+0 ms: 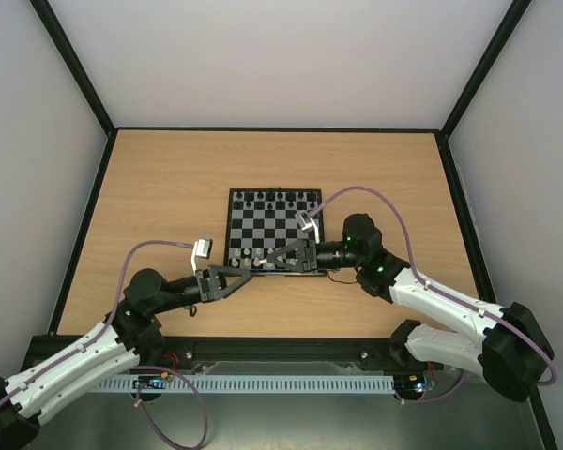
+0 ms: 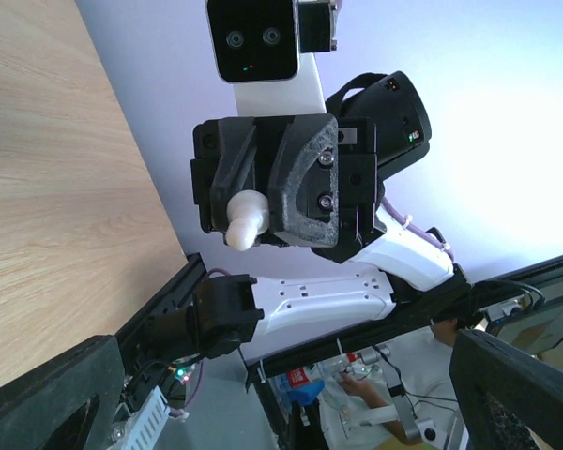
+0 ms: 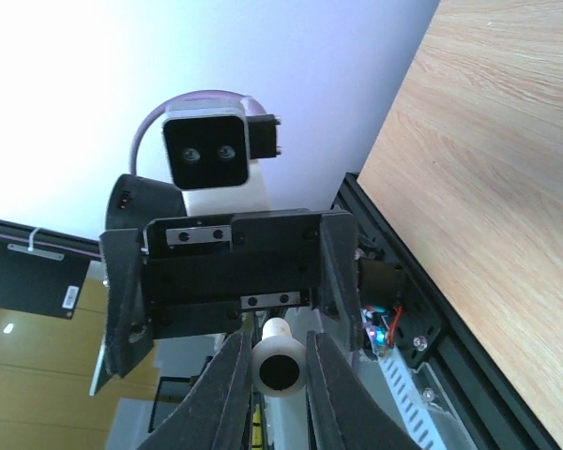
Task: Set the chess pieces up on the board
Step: Place the chess piece on the chessboard.
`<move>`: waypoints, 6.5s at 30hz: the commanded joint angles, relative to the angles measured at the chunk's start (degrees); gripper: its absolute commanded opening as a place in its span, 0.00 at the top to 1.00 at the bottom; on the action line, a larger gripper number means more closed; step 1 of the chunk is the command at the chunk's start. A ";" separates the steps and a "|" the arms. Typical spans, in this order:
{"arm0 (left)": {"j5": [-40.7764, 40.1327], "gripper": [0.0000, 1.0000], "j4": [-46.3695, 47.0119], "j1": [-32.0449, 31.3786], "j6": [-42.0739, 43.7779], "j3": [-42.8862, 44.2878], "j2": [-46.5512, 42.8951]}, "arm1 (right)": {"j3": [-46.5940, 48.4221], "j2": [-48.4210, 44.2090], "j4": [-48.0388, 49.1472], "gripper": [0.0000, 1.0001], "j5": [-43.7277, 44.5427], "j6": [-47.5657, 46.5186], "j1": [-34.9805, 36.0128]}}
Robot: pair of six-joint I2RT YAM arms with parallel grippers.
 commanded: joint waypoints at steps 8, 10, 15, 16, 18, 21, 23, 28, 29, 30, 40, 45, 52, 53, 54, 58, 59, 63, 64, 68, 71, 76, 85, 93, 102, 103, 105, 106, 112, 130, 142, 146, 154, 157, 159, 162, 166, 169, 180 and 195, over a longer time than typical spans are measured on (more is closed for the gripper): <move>-2.16 0.15 12.85 0.27 -3.61 -1.80 5.91 | -1.15 0.38 8.22 0.89 -3.43 3.89 -0.18; -1.97 0.21 14.47 0.27 -3.98 -1.68 7.37 | -1.18 0.56 8.19 0.89 -3.70 3.77 -0.13; -1.48 0.39 17.51 0.28 -4.57 -1.10 10.41 | -1.70 0.92 8.28 0.89 -3.90 3.52 -0.18; -1.22 0.41 18.09 0.31 -4.70 -0.94 10.98 | -1.76 1.03 8.41 0.89 -3.97 3.51 -0.18; -0.74 0.45 18.80 0.28 -4.74 -0.55 12.09 | -1.72 1.38 8.88 0.89 -4.30 3.68 -0.24; -0.87 0.47 19.49 0.29 -4.76 -0.50 13.18 | -1.66 1.66 8.99 0.89 -4.53 3.59 -0.18; -0.71 0.49 20.19 0.29 -4.81 -0.36 14.05 | -1.64 1.88 8.99 0.89 -4.71 3.51 -0.17; -1.00 0.58 21.09 0.37 -4.64 -0.08 15.36 | -1.87 2.27 9.06 0.89 -5.01 3.33 -0.17; -0.96 0.60 21.31 0.38 -4.65 -0.04 15.56 | -1.95 2.29 9.08 0.89 -4.97 3.26 -0.20; -0.92 0.62 21.54 0.40 -4.65 0.01 15.86 | -2.10 2.29 9.15 0.89 -4.98 3.26 -0.16; -0.88 0.82 22.32 0.36 -4.65 0.40 17.34 | -2.51 2.79 9.58 0.89 -5.32 3.15 -0.17; -1.00 0.89 22.32 0.36 -4.52 0.62 17.78 | -2.86 2.73 9.60 0.89 -5.44 3.09 -0.22; -1.07 0.98 21.22 0.38 -3.97 1.00 18.03 | -3.03 2.82 9.31 0.86 -5.36 2.82 -0.15; -1.07 0.98 20.80 0.36 -3.77 1.12 17.92 | -3.07 2.78 9.16 0.84 -5.32 2.80 -0.22; -1.12 0.98 20.23 0.40 -3.51 1.33 17.90 | -3.06 2.79 9.06 0.82 -5.31 2.73 -0.12; -1.07 0.98 16.90 0.42 -2.02 2.95 17.35 | -2.37 2.07 5.27 0.65 -4.60 0.78 -0.18; -1.13 0.98 15.49 0.44 -1.41 3.63 17.04 | -2.10 1.60 3.59 0.59 -4.19 -0.01 -0.18; -1.16 0.98 6.53 0.38 1.84 7.38 16.65 | -0.37 -1.33 -5.46 0.42 -2.35 -4.52 -0.46; -1.14 0.98 4.32 0.40 2.76 8.58 16.77 | 0.31 -2.28 -8.93 0.40 -1.24 -5.93 -0.88; -1.15 0.98 -5.58 0.59 6.94 13.65 18.09 | 1.04 -7.78 -17.94 0.32 -0.58 -9.34 -4.85; -1.24 0.98 -13.22 1.16 10.93 18.11 20.81 | 3.98 -13.19 -29.32 0.27 4.36 -14.73 -6.32; -0.96 0.98 -29.56 2.89 22.22 30.22 32.85 | 7.93 -18.64 -40.47 0.25 9.04 -18.73 -6.33; -9.29 0.98 -51.96 3.01 37.17 53.43 57.78 | 9.52 -23.03 -49.08 0.24 14.44 -21.51 -6.33; -22.85 0.98 -68.05 0.67 44.71 70.26 74.81 | 9.86 -24.61 -53.78 0.23 16.58 -24.75 -6.33; -32.72 0.98 -81.24 -4.52 48.33 86.51 89.21 | 9.24 -25.74 -55.86 0.23 17.05 -27.31 -6.33; -32.98 0.98 -81.97 -4.65 48.42 87.18 90.12 | 9.13 -25.87 -56.00 0.23 16.96 -27.54 -6.33; -33.33 0.98 -82.69 -4.90 48.72 87.93 91.22 | 8.87 -26.16 -56.16 0.23 16.85 -27.76 -6.33; -33.68 0.98 -82.76 -4.98 48.77 87.84 91.55 | 8.72 -26.25 -56.24 0.23 16.85 -27.85 -6.33; -34.94 0.98 -79.68 -5.80 48.27 86.06 92.03 | 7.90 -26.31 -56.22 0.23 16.59 -28.41 -6.33; -32.63 0.98 -73.12 -6.43 48.60 82.38 94.58 | 6.95 -26.02 -56.24 0.22 16.28 -29.02 -6.33; -31.31 0.98 -71.03 -6.41 49.04 80.98 95.92 | 6.20 -25.66 -55.59 0.22 15.93 -29.13 -6.33; -31.02 0.98 -70.91 -6.46 49.24 80.50 96.24 | 5.94 -25.62 -55.43 0.22 15.83 -29.02 -6.33; -30.84 0.98 -70.75 -6.41 49.13 79.94 96.76 | 5.64 -25.57 -55.24 0.22 15.61 -29.11 -6.33; -30.82 0.97 -70.67 -6.41 49.30 80.19 97.10 | 5.62 -25.64 -55.16 0.22 15.38 -29.11 -6.33; -30.89 0.97 -70.59 -6.41 49.31 80.42 97.12 | 5.60 -25.66 -55.26 0.22 15.39 -29.18 -6.33; -31.23 0.97 -70.64 -6.33 49.31 80.75 97.22 | 5.59 -25.75 -55.30 0.22 15.48 -29.28 -6.33; -31.33 0.96 -70.68 -6.32 49.32 81.09 97.38 | 5.53 -25.84 -55.35 0.22 15.27 -29.41 -6.33; -31.08 0.94 -70.58 -6.33 49.31 81.27 97.46 | 5.49 -25.97 -55.41 0.22 15.20 -29.47 -6.33; -31.19 0.79 -70.97 -6.40 48.90 82.37 96.27 | 5.41 -26.10 -55.50 0.22 14.98 -29.63 -6.33; -33.94 0.57 -70.73 -6.52 48.55 86.20 83.85 | 8.64 -25.09 -57.03 0.18 19.20 -29.40 -6.33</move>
